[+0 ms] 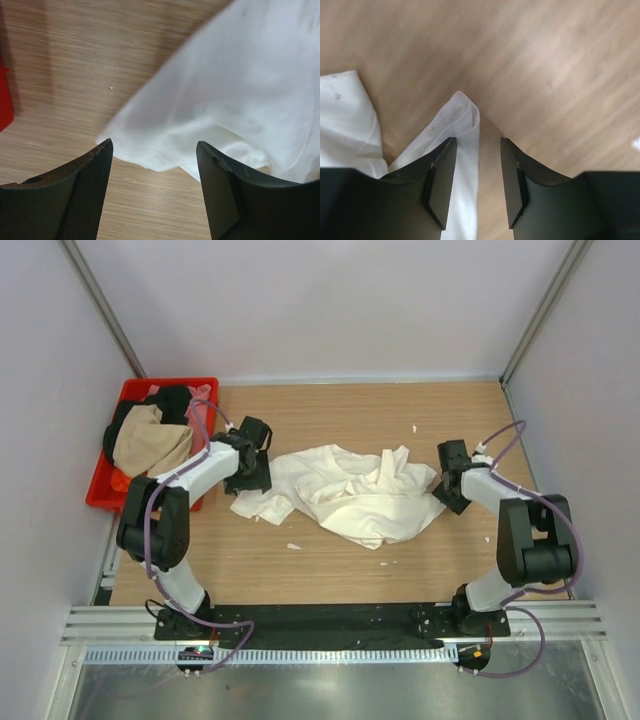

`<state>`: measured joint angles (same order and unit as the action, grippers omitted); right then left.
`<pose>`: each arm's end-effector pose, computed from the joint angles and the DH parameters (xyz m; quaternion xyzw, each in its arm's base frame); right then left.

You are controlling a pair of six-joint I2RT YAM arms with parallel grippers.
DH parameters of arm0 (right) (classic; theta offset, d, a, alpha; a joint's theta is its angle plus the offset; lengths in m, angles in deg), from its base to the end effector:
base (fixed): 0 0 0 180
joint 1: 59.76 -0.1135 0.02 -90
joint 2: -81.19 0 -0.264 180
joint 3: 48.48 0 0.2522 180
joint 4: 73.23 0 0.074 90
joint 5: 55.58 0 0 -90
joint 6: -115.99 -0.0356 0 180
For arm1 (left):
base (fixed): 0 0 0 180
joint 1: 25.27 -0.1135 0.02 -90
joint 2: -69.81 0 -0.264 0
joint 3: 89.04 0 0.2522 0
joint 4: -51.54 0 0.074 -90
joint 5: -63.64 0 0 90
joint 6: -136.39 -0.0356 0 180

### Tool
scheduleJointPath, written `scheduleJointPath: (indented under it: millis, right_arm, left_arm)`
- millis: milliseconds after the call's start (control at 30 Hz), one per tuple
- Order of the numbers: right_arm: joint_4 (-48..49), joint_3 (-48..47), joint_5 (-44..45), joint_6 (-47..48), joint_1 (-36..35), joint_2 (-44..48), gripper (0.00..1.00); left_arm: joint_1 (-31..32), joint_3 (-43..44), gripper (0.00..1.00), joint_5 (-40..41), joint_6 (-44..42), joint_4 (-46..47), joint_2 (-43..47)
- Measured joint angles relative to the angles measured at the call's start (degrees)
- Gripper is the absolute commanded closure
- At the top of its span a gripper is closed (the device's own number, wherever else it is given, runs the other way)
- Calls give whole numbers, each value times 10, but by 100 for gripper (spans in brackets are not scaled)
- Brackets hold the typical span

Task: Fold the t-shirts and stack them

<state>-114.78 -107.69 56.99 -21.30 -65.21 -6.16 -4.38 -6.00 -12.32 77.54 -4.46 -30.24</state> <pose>0.2674 0.0118 0.1580 0.3769 0.8894 -0.0958 0.2405 0.3198 -0.1128 0.1959 -0.1058 0.9761 0.0443 0.1848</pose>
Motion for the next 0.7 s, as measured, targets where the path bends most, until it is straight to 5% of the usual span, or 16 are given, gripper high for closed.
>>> scheduleJointPath:
  millis: [200, 367, 500, 700]
  right_arm:
    - [67, -169, 7, 78, 75, -162, 56]
    - [1, -353, 9, 110, 84, -259, 50]
    - [-103, -467, 24, 85, 38, -241, 47]
    - [-192, -419, 9, -50, -135, -106, 46]
  left_arm:
    - [0, 34, 30, -16, -1, -4, 57]
    - [0, 39, 30, -47, -1, -2, 71]
    - [0, 9, 31, -81, 4, 16, 71]
    - [0, -54, 31, -135, 26, 43, 72]
